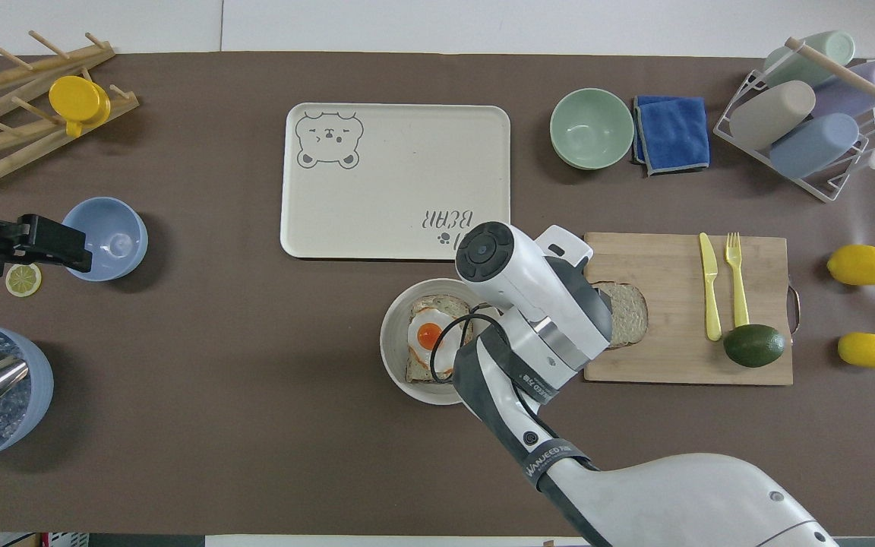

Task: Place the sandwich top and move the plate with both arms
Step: 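Reach the right gripper to the bread slice on the cutting board and grasp it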

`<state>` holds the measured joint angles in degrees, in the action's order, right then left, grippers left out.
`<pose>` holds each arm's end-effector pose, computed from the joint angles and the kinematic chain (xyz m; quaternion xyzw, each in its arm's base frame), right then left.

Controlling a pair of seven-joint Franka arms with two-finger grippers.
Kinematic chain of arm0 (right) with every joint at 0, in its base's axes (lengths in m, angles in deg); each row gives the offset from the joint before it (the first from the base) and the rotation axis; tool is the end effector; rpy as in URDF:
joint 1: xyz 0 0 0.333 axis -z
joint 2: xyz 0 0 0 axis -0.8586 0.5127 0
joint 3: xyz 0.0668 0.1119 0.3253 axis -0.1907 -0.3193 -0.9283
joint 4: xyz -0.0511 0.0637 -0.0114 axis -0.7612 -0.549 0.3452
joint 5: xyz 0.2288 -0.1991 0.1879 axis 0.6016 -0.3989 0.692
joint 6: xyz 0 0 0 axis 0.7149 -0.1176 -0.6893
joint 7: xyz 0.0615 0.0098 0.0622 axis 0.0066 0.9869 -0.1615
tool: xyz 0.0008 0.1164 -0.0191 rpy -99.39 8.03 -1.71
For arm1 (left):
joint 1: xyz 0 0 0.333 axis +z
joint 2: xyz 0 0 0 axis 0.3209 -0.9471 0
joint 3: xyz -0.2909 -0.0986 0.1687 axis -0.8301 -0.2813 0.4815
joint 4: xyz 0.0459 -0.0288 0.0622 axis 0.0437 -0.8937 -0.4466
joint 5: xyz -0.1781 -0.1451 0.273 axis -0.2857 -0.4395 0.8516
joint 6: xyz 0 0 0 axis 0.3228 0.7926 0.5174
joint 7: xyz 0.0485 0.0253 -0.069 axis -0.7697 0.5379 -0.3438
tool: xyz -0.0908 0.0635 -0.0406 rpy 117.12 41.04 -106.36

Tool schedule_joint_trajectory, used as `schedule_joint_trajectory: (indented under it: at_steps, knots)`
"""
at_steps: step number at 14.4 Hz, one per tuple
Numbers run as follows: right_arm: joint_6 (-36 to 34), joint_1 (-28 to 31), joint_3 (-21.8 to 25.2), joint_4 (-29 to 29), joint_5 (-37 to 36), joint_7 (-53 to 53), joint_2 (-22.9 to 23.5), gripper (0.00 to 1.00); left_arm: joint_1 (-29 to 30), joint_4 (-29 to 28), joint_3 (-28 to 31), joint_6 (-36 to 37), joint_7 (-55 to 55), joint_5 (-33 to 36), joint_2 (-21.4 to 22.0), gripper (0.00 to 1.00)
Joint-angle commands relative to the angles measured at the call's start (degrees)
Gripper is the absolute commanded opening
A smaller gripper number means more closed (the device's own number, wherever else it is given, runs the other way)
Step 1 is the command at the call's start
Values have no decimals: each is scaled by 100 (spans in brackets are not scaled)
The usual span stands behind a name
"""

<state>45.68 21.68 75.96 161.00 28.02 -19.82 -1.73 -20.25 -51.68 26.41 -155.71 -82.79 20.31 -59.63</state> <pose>0.4879 0.2545 0.3347 0.9661 0.0278 -0.1005 0.2361 0.4918 -0.0546 0.6435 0.9983 -0.0187 -0.0530 0.0120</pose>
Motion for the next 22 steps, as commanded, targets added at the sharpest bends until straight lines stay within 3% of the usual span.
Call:
schedule_joint_trajectory:
  at_steps: [1,3,6,10,12,14,18,22]
  knots:
    - [138,-32,2,317,-215,-35,-208,94,74,-120,-44,-21,38,41,131,100]
    - [103,-58,-24,396,-321,-53,-270,84,74,-120,-44,-21,38,41,131,100]
    - [121,-137,-33,581,-453,-70,-331,79,74,-120,-44,-21,38,41,131,100]
    - [129,-181,-33,686,-462,-79,-375,56,74,-112,-44,-21,38,41,131,100]
    - [103,-190,-33,686,-462,-88,-384,34,74,-120,-44,-21,38,41,131,100]
    - [51,-242,-33,608,-462,-97,-376,0,65,-120,-44,-21,38,41,131,100]
    - [-773,-514,-190,-461,-427,-167,-218,0,74,-120,-44,-21,38,41,131,100]
    - [-2153,-586,-559,-2429,-85,-167,396,0,74,-120,-44,-21,38,41,131,100]
